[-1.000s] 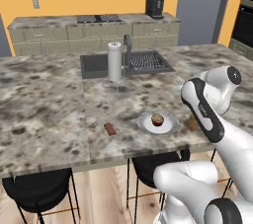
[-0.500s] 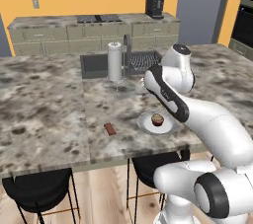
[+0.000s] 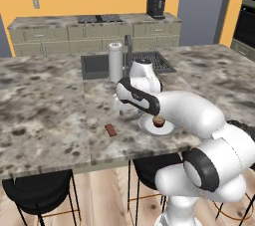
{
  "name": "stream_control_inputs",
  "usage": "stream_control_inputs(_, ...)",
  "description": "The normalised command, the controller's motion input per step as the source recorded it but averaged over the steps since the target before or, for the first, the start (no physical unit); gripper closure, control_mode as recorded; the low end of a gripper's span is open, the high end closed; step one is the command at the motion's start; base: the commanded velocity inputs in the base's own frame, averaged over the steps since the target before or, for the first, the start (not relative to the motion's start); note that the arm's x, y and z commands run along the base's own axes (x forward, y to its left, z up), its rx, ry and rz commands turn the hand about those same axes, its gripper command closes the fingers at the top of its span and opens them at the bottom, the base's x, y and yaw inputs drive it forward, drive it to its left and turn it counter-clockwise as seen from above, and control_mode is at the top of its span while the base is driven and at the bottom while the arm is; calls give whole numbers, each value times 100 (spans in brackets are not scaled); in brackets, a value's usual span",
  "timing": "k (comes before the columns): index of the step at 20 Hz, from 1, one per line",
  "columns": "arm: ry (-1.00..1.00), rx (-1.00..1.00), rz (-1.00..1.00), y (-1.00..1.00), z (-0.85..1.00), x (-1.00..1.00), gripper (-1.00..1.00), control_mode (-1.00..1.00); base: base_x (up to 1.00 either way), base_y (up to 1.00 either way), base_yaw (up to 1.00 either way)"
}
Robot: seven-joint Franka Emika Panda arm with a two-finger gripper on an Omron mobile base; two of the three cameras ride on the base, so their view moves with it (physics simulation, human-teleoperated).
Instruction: Take the cinnamon bottle from the cabinet and place it on the dining table, next to the plate with the cupcake. Then take the chocolate from the dining counter and place it on the cupcake plate.
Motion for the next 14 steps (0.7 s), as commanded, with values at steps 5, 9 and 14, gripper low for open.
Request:
stream_control_inputs(5, 7, 0, 0, 7, -60, 22, -100, -100, 0, 0, 0)
stream_control_inputs(9, 0, 0, -1, 41, -73, 0, -100, -100, 0, 0, 0)
stream_control_inputs(14, 0, -2, -10, 26, -42, 20, -100, -100, 0, 0, 0)
